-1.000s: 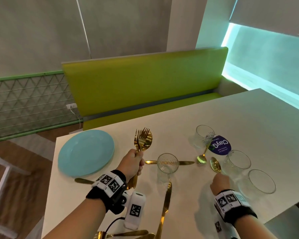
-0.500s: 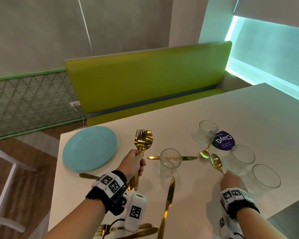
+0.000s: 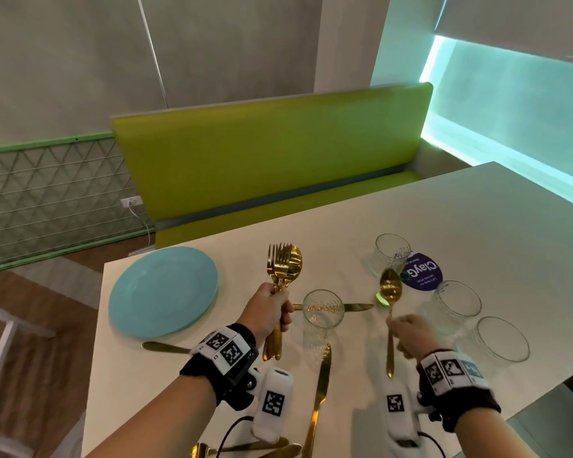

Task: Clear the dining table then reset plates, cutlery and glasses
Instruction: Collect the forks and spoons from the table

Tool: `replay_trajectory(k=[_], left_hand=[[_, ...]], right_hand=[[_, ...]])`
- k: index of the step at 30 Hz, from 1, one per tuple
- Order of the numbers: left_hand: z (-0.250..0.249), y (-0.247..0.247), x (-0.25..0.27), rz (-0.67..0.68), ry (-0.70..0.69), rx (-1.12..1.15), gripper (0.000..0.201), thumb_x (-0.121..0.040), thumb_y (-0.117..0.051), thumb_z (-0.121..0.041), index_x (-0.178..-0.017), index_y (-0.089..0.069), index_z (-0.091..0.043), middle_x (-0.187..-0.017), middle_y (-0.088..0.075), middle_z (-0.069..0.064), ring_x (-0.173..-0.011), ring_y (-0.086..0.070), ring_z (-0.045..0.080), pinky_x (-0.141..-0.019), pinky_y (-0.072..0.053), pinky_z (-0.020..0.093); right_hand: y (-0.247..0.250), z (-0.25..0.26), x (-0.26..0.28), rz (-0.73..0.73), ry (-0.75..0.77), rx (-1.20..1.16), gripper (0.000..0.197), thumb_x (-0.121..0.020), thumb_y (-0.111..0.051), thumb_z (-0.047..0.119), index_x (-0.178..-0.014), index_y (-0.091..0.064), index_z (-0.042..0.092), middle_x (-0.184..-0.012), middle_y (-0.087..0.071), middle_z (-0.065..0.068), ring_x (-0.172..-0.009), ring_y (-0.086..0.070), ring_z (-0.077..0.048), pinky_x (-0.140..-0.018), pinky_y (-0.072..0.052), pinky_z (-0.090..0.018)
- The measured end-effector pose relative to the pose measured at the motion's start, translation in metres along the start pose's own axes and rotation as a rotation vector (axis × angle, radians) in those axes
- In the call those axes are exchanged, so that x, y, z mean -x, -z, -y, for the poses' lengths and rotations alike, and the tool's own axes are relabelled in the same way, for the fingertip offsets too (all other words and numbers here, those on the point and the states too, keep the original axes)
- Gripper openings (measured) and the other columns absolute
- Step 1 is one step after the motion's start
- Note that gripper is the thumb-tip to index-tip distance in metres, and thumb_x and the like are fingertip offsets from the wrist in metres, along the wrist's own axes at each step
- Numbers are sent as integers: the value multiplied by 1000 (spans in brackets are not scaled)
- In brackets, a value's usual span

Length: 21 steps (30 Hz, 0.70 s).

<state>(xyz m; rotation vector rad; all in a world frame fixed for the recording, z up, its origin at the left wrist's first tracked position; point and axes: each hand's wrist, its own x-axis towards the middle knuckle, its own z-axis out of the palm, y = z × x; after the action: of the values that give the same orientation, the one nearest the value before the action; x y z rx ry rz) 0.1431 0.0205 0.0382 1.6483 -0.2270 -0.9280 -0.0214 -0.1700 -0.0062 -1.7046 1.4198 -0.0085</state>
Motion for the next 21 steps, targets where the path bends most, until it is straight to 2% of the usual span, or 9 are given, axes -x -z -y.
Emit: replay_trajectory(k=[3, 7, 11, 14, 17, 21], left_hand=[[-4, -8, 0, 18, 9, 17, 16, -99, -39, -21, -100, -48, -8, -76, -53, 6, -60, -50, 14, -56, -47, 25], [-10, -16, -2, 53, 20, 22, 18, -100, -36, -19, -105, -46, -6, -75, -55, 7, -60, -53, 15, -59, -50, 27], [-13, -18, -5, 50, 25, 34, 22, -100, -36, -27, -101, -50, -10, -81, -61, 10, -67, -60, 22, -71, -53, 38], [-15, -17, -7, 58, 40, 81, 25, -101, -32, -28, -98, -48, -9, -77, -60, 11, -62, -58, 22, -62, -51, 34], [-15, -16, -9, 54, 55, 62, 25, -102, -29, -27, -99, -46, -8, -74, -58, 9, -59, -53, 18, -57, -48, 28], [-14, -15, -14, 61, 76, 42, 25, -102, -31, -28, -97, -47, -10, -73, -53, 7, -56, -47, 13, -54, -44, 24]], right_hand=[[-4, 47, 26, 188, 159, -293, 16, -90, -58, 18, -80, -61, 6, -67, -55, -6, -51, -45, -14, -47, -36, -25], [-23, 95, 50, 355, 245, -244, 13, -88, -61, 18, -80, -63, 8, -64, -56, -2, -48, -45, -12, -44, -35, -22], [-45, 113, 53, 382, 270, -145, 16, -88, -62, 22, -75, -61, 12, -62, -59, -1, -45, -45, -11, -41, -34, -21], [-58, 116, 51, 336, 301, -70, 20, -86, -63, 24, -70, -59, 14, -60, -59, -1, -44, -44, -11, -40, -34, -20], [-65, 118, 48, 301, 324, 13, 18, -86, -62, 28, -72, -60, 16, -62, -58, 2, -46, -43, -10, -41, -35, -20], [-63, 118, 43, 321, 375, 89, 17, -86, -62, 30, -73, -60, 19, -64, -58, 6, -49, -45, -7, -44, -36, -18]])
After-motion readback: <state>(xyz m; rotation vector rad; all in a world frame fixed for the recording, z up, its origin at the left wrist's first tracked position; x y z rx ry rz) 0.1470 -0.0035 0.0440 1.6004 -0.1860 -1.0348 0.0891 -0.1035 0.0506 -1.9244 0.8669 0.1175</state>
